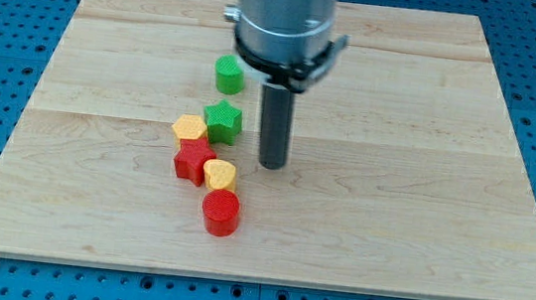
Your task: Move your hand to the left of the red star
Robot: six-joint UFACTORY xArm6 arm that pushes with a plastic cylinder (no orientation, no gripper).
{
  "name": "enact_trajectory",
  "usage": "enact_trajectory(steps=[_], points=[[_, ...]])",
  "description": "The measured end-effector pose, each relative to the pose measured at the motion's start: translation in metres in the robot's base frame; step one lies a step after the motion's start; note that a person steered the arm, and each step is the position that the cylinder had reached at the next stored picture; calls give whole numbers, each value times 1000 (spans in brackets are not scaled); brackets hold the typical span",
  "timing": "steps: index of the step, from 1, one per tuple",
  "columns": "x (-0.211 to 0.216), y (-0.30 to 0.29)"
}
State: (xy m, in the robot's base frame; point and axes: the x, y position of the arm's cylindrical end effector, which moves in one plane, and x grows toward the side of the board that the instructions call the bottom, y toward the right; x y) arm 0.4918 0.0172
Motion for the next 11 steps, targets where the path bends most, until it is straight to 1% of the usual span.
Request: enact_trajectory(steps=[1,2,3,5,6,8,9,11], points=[[62,21],[105,13],[126,-19],[127,-155],[110,-204],[34,-238],[12,-237],[11,-184]])
